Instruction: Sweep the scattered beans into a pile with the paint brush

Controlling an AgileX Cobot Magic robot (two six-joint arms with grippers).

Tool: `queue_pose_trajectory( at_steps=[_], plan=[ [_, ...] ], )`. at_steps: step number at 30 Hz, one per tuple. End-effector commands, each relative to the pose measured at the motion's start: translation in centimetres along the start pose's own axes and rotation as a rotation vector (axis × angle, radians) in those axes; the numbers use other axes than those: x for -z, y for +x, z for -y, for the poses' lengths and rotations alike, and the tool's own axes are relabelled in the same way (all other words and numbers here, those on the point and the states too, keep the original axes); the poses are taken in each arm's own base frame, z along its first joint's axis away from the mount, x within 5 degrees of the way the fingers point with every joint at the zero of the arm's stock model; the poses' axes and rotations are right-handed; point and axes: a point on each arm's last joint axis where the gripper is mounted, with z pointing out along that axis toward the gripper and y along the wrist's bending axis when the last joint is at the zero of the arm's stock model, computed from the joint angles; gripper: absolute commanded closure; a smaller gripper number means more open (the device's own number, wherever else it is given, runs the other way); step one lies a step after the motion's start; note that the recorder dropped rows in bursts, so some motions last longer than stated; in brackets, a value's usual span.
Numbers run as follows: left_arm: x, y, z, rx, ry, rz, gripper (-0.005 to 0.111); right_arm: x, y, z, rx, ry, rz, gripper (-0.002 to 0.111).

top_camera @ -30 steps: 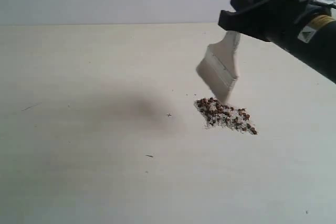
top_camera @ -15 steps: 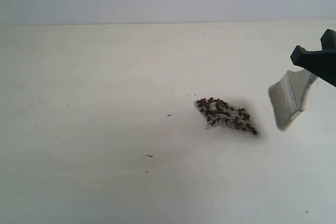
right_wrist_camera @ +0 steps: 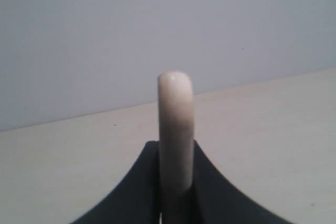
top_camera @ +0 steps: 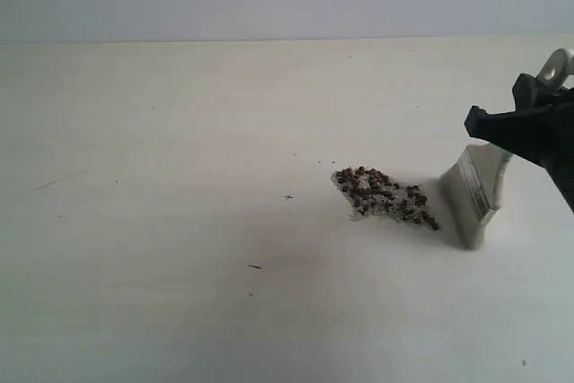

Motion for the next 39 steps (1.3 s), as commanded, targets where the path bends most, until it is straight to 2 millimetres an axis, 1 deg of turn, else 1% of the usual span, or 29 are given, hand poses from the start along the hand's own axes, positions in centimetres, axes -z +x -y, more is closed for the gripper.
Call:
queue_pose_trajectory(
  at_steps=[1, 7, 14, 22, 24, 26, 29, 33, 35, 37, 39],
  plan=[
    [0.0, 0.0, -0.1, -0.008, -0.001, 0.005, 0.107, -0.3, 0.9, -0.3, -0.078, -0.030, -0.031, 0.108],
    [0.0, 0.0, -0.1, -0.008, -0.001, 0.005, 0.107, -0.5, 1.4, -0.3, -0.162, -0.031, -0.041, 0.108],
    [0.0, 0.0, -0.1, -0.008, -0.001, 0.005, 0.107, -0.5, 1.4, -0.1, -0.263, -0.018, -0.036, 0.108],
    [0.0, 0.0, -0.1, -0.008, -0.001, 0.005, 0.107, -1.5, 0.8, -0.6, -0.317, -0.010, -0.018, 0.108],
    [0.0, 0.0, -0.1, -0.008, -0.001, 0.005, 0.107, -1.5, 0.7, -0.5, -0.289, 0.001, -0.009, 0.108],
    [0.0, 0.0, -0.1, -0.008, -0.001, 0.005, 0.107, -1.4, 0.5, -0.4, -0.201, 0.008, 0.000, 0.108],
    [0.0, 0.0, -0.1, -0.008, -0.001, 0.005, 0.107, -1.0, -0.7, -0.6, -0.153, -0.006, 0.026, 0.108],
    [0.0, 0.0, -0.1, -0.008, -0.001, 0.005, 0.107, -0.2, -2.7, -0.7, -0.193, -0.033, 0.091, 0.108],
    [0.0, 0.0, -0.1, -0.008, -0.001, 0.005, 0.107, 0.0, -3.0, -1.1, -0.217, -0.075, 0.100, 0.108],
    [0.0, 0.0, -0.1, -0.008, -0.001, 0.005, 0.107, 0.0, -3.2, -1.7, -0.283, -0.148, 0.095, 0.108],
    [0.0, 0.0, -0.1, -0.008, -0.001, 0.005, 0.107, -0.4, -3.2, -2.4, -0.327, -0.200, 0.085, 0.108]
  ],
)
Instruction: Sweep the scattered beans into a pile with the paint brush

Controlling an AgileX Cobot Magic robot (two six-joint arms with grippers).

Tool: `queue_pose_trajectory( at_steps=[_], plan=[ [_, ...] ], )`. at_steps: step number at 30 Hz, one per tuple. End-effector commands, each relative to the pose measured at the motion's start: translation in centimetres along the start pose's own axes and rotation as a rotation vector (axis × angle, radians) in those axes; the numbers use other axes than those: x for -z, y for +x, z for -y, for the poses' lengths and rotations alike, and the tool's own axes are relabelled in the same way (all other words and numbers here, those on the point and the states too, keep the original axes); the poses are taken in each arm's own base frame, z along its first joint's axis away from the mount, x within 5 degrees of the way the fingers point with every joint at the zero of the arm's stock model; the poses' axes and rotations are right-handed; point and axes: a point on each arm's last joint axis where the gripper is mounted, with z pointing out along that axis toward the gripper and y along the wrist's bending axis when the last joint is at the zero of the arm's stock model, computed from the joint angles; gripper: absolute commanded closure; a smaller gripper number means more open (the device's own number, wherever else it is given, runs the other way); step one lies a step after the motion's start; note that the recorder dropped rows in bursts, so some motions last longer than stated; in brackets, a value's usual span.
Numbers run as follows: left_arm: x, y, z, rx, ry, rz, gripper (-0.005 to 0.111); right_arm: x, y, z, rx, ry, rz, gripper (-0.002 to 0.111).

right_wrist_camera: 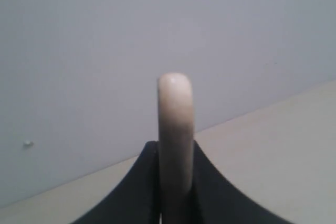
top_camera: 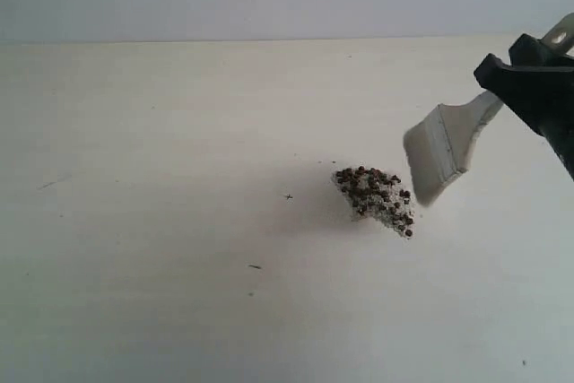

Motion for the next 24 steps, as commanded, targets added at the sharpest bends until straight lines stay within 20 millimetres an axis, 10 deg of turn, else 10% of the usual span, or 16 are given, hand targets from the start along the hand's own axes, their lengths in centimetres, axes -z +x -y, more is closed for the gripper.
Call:
queue_pose_trajectory(
  at_steps=[1, 13, 24],
  plan=[
    [0.0, 0.0, -0.1, -0.008, -0.001, 0.005, 0.107, -0.8, -0.1, -1.5, -0.103, -0.119, -0.013, 0.108],
    [0.0, 0.0, -0.1, -0.008, -0.001, 0.005, 0.107, -5.2, 4.5, -5.3, -0.143, -0.158, -0.109, 0.108],
    [0.0, 0.0, -0.1, -0.008, -0.001, 0.005, 0.107, -5.1, 7.6, -6.0, 0.048, -0.006, -0.092, 0.108]
  ],
)
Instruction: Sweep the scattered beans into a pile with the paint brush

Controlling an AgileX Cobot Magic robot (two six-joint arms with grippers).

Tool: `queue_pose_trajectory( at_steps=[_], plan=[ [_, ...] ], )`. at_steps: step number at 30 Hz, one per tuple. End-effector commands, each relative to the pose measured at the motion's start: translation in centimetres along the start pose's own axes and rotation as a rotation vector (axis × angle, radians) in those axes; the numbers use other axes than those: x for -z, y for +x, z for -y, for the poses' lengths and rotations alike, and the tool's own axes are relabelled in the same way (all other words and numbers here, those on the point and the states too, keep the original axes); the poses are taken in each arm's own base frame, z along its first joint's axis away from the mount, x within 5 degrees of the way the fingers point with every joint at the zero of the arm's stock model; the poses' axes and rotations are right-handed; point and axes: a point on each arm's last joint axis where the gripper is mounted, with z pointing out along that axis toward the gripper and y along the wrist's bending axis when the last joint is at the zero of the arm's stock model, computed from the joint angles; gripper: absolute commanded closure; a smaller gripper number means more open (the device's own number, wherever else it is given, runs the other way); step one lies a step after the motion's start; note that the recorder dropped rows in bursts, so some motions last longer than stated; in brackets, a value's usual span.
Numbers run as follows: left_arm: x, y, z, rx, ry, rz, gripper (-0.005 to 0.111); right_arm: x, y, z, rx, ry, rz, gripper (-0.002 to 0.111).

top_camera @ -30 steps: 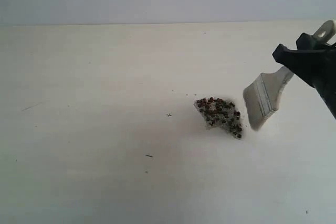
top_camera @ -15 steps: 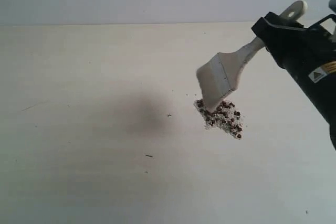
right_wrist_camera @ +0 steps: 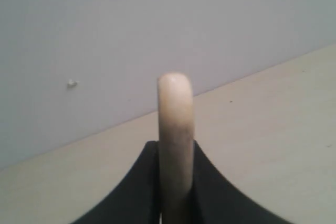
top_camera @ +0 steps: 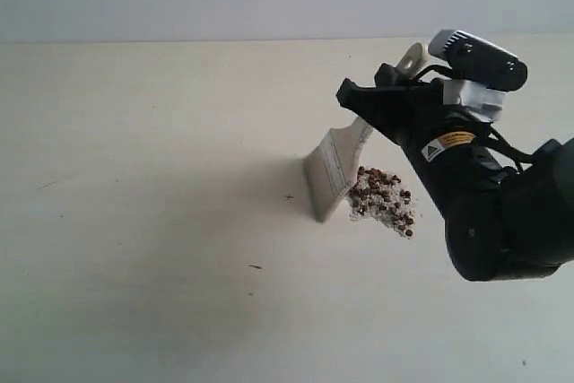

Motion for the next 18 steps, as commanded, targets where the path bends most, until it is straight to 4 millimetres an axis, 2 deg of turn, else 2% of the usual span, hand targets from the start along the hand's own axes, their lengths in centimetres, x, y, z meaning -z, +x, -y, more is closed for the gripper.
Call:
queue_pose_trajectory(
  at_steps=[1, 12, 18],
  plan=[
    [0.05, 0.05, -0.06, -0.008, -0.001, 0.005, 0.107, 0.01, -0.21, 0.14, 0.091, 0.058, 0.046, 0.108],
    [0.05, 0.05, -0.06, -0.008, -0.001, 0.005, 0.107, 0.09, -0.39, 0.77, 0.187, 0.133, 0.052, 0.108],
    [0.05, 0.05, -0.06, -0.008, -0.001, 0.005, 0.107, 0.05, -0.66, -0.10, 0.175, 0.041, 0.086, 0.108]
  ],
)
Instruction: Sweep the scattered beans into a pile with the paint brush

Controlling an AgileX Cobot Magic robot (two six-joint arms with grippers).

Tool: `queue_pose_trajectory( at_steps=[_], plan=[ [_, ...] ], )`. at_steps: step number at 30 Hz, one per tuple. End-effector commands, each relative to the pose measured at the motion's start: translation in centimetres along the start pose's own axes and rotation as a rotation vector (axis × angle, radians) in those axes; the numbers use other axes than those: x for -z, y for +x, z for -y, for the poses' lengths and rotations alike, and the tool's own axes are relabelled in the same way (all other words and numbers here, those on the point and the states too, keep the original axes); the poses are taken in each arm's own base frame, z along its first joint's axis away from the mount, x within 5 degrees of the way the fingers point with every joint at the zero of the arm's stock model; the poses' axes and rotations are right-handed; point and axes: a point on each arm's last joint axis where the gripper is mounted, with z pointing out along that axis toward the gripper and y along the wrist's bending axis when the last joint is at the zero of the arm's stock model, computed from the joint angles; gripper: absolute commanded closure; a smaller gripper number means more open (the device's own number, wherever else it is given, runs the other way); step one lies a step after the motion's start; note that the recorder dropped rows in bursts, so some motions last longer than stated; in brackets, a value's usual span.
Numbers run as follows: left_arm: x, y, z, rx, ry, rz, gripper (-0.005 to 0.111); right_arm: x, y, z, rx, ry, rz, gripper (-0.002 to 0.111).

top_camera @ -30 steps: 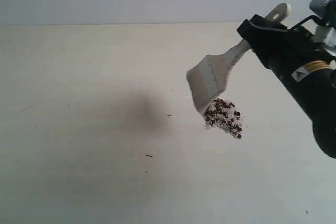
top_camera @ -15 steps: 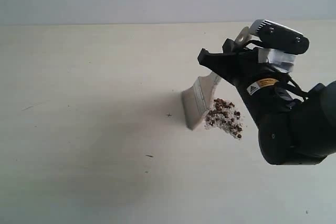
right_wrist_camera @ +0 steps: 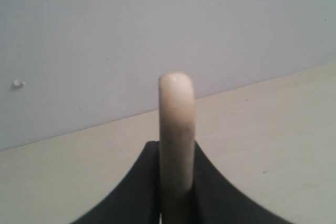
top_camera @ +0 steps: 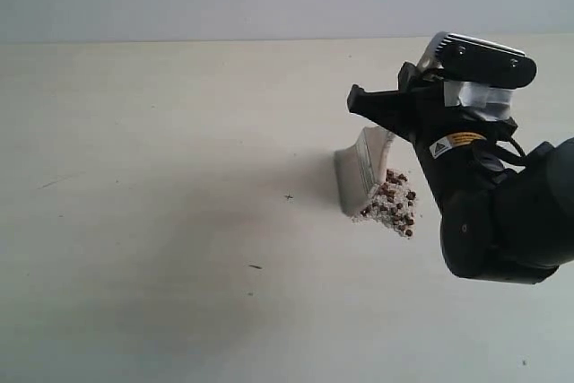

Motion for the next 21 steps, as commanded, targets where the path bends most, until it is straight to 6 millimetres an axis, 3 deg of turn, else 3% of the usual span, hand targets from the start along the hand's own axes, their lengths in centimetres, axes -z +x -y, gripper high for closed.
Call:
queue_pose_trajectory(
  at_steps=[1, 7, 12, 17, 21],
  plan=[
    [0.0, 0.0, -0.1, -0.008, -0.001, 0.005, 0.107, 0.0, -0.6, -0.8, -0.002, -0.086, 0.042, 0.108],
    [0.0, 0.0, -0.1, -0.008, -0.001, 0.005, 0.107, 0.5, -2.5, -1.5, -0.034, -0.136, 0.086, 0.108],
    [0.0, 0.0, -0.1, -0.008, -0.001, 0.005, 0.107, 1.4, -4.7, -2.3, 0.055, -0.194, 0.094, 0.108],
    [0.0, 0.0, -0.1, -0.010, -0.001, 0.005, 0.107, 2.4, -6.5, -2.9, 0.176, -0.342, -0.015, 0.108],
    [0.0, 0.0, -0.1, -0.010, -0.001, 0.005, 0.107, 2.7, -6.2, -2.5, 0.225, -0.442, -0.134, 0.108]
  ],
)
